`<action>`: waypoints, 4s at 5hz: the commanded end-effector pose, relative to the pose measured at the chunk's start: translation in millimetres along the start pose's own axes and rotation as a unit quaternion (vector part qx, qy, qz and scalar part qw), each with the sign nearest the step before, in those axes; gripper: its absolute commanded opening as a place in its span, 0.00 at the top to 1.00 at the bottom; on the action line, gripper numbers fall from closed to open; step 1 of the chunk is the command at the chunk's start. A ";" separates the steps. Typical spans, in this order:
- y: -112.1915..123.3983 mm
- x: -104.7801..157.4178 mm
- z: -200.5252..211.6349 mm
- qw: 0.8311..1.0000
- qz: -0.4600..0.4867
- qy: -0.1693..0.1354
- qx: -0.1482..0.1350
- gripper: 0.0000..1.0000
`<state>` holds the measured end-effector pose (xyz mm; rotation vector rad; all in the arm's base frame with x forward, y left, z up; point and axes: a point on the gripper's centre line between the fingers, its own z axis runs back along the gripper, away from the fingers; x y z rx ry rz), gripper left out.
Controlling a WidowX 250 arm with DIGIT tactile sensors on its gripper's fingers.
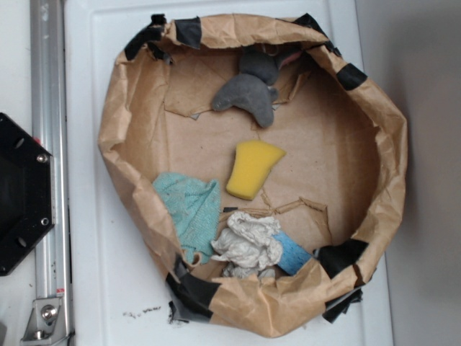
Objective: Grab the white paper.
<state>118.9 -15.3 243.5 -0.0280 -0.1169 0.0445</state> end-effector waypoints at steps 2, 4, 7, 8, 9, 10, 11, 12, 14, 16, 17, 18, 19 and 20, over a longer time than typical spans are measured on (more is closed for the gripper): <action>9.4 42.1 -37.7 0.997 0.071 -0.016 0.000 0.00; 7.0 104.4 -115.6 0.988 0.144 -0.017 -0.057 0.00; -63.4 131.7 -204.0 0.990 0.044 0.033 -0.133 0.00; -90.2 116.0 -202.1 0.987 0.008 0.050 -0.151 0.00; -99.1 104.0 -200.6 0.984 -0.001 0.061 -0.167 0.00; -102.3 90.6 -193.4 0.985 -0.015 0.060 -0.161 0.00; -103.3 82.7 -203.6 0.985 -0.015 0.076 -0.154 0.79; -97.8 79.7 -205.5 0.984 -0.013 0.090 -0.153 1.00; -56.0 94.1 -165.7 0.999 -0.003 0.031 -0.023 1.00; 6.3 114.7 -96.6 0.997 0.029 -0.059 0.044 1.00; 16.9 111.7 -82.3 0.996 0.018 -0.066 0.065 1.00; 28.1 102.8 -62.3 0.994 0.012 -0.084 0.068 1.00; 32.0 104.5 -53.0 0.993 0.006 -0.092 0.071 1.00; 32.4 112.2 -57.6 0.994 0.014 -0.086 0.072 1.00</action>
